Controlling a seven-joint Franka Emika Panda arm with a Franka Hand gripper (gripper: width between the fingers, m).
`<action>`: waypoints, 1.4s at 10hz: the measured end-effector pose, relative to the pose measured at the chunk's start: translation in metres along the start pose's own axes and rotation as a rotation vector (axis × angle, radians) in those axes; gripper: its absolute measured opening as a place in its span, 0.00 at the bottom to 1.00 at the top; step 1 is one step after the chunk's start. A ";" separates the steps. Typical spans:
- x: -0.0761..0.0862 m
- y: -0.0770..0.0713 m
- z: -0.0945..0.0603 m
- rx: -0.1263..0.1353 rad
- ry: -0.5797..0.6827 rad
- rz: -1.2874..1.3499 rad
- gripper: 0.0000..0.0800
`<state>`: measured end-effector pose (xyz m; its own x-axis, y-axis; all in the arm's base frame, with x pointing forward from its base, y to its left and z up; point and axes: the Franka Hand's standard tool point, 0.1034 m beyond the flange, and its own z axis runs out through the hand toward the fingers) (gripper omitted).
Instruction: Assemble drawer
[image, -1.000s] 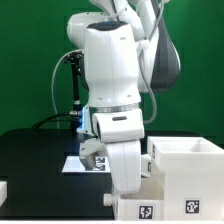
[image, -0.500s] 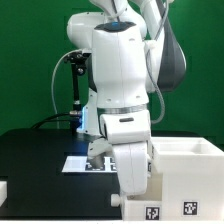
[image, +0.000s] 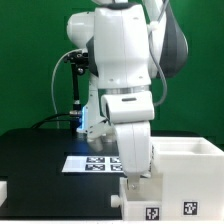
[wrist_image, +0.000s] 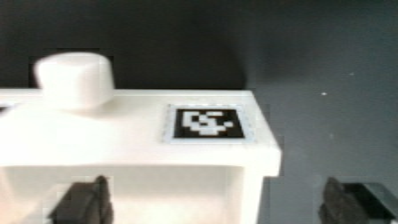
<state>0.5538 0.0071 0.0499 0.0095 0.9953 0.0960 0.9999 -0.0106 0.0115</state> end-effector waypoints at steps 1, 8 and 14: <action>0.000 0.004 -0.010 -0.004 -0.004 0.004 0.79; -0.083 0.020 0.016 0.034 0.168 0.046 0.81; -0.036 -0.021 0.032 0.019 0.160 0.068 0.81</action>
Offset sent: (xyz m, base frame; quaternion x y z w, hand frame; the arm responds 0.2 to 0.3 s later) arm 0.0240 -0.0486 -0.0178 0.0171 0.1166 -0.0263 0.9927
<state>0.5331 -0.0250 0.0149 0.0767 0.9644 0.2529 0.9971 -0.0744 -0.0188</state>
